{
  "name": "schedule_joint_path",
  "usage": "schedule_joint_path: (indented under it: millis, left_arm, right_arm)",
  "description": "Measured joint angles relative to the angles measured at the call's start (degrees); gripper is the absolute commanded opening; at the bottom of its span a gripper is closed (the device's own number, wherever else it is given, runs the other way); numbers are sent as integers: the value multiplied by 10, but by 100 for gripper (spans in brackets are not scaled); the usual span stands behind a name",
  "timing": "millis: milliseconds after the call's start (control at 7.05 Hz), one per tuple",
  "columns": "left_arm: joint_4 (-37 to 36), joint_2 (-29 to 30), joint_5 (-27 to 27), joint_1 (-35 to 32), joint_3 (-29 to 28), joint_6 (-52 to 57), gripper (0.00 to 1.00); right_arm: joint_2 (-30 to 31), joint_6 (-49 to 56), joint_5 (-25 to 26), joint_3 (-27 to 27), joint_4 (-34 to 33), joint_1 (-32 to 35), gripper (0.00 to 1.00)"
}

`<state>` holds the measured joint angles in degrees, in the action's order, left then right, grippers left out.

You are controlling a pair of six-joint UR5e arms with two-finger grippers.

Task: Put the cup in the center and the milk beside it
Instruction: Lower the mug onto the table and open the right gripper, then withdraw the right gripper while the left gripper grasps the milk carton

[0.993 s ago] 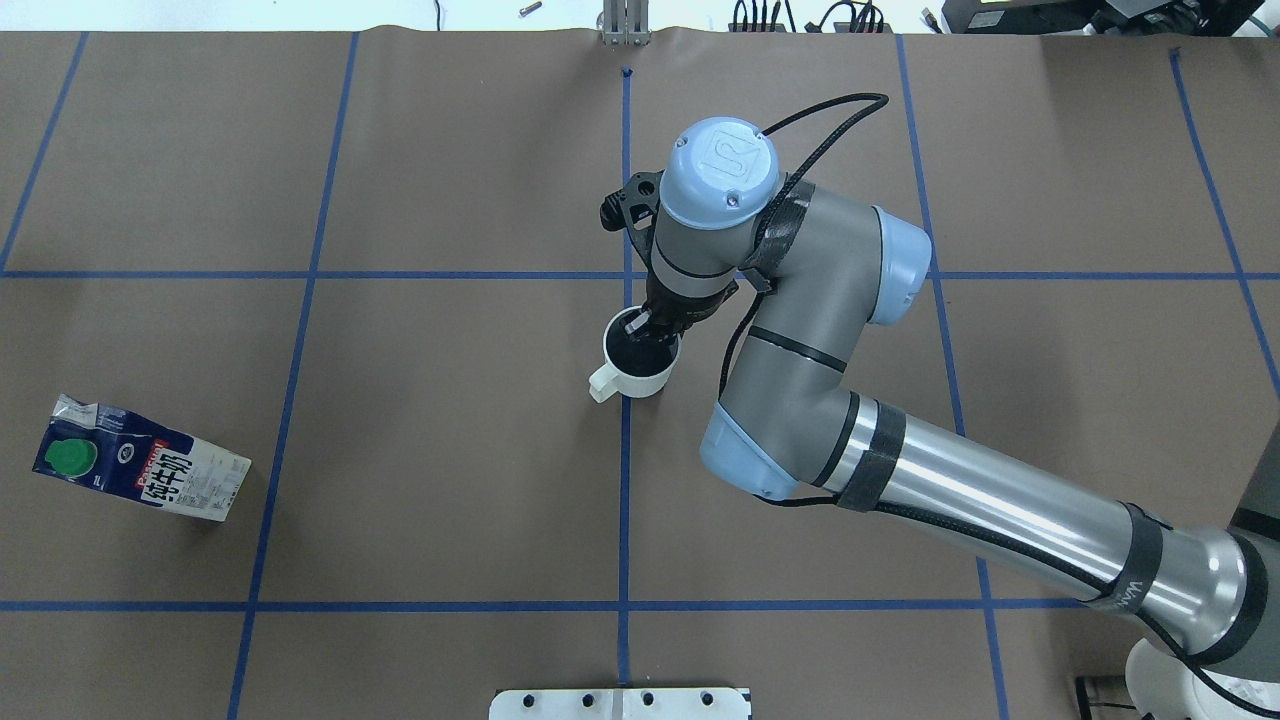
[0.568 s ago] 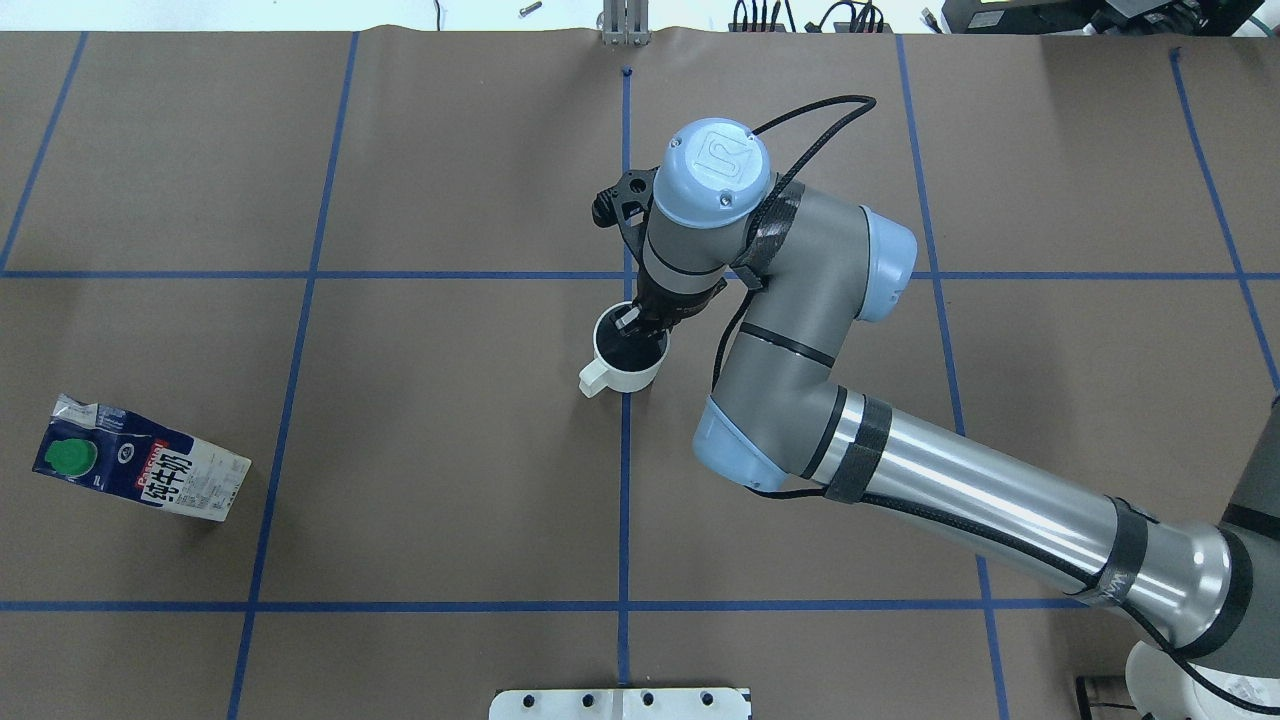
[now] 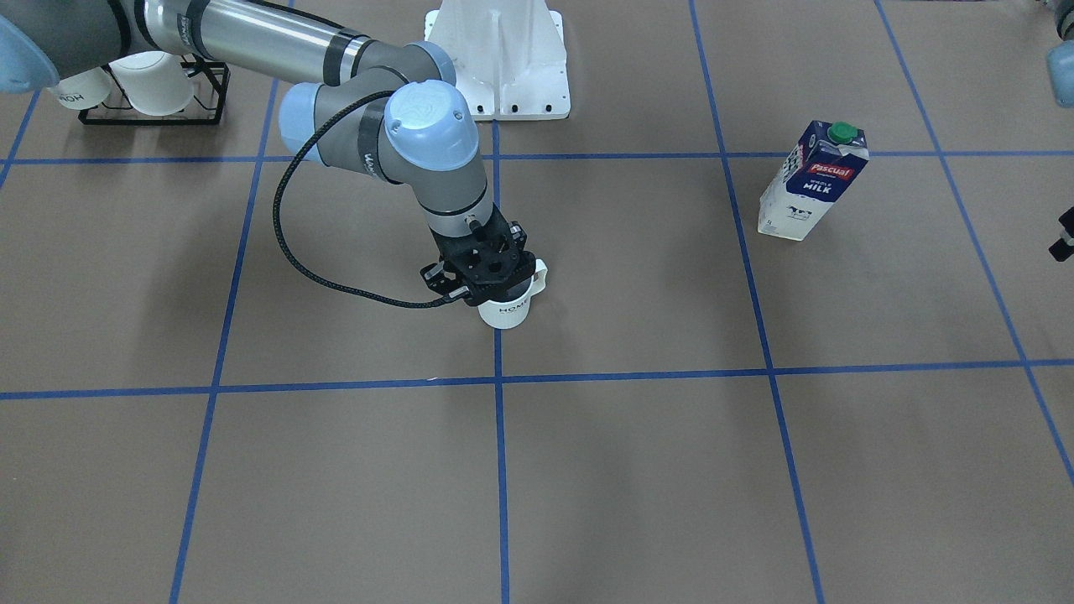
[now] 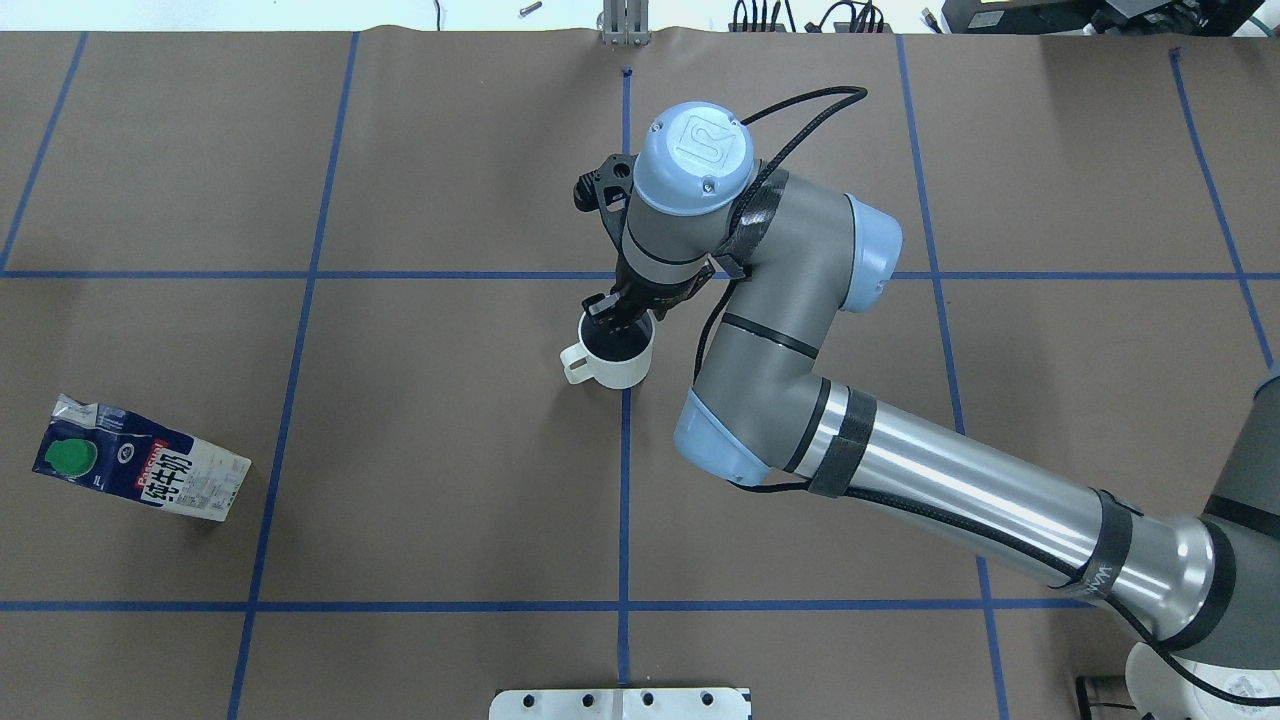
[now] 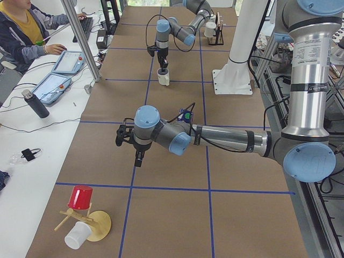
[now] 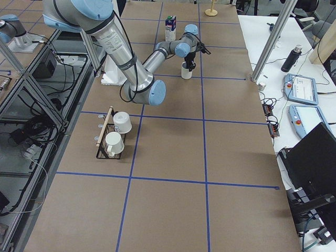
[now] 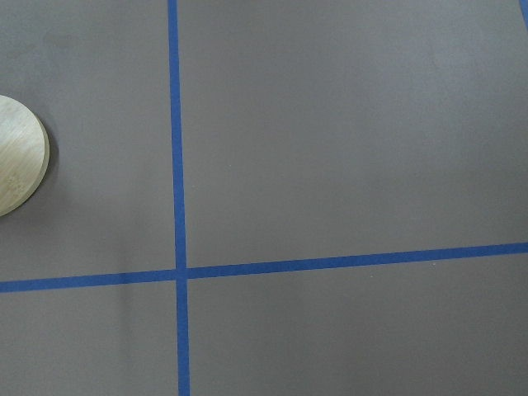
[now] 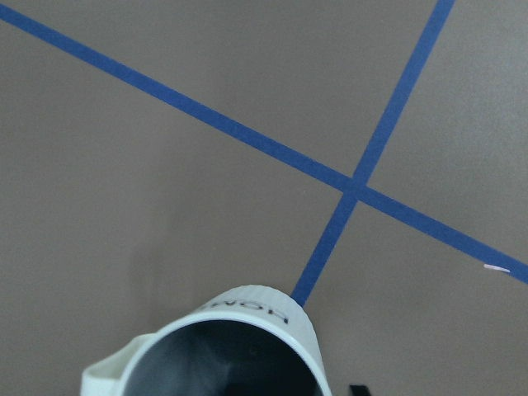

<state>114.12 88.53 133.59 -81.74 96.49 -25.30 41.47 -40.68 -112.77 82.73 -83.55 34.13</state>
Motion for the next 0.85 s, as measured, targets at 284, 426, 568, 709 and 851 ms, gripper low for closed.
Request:
schedule_joint_path:
  millis: [284, 426, 568, 709, 851]
  left_arm:
    - [6, 0, 7, 3, 10, -19, 97]
    - [6, -1, 13, 17, 31, -51, 97]
    - [5, -6, 16, 47, 68, -92, 97]
    - [5, -11, 16, 82, 112, -130, 98]
    - [4, -23, 13, 115, 158, -166, 98]
  right_arm:
    - [3, 0, -27, 21, -2, 25, 100]
    - [18, 1, -48, 47, -5, 47, 100]
    - [46, 2, -60, 82, -8, 66, 100]
    - [83, 4, -67, 116, -11, 83, 100]
    - [123, 6, -70, 145, -12, 99, 100]
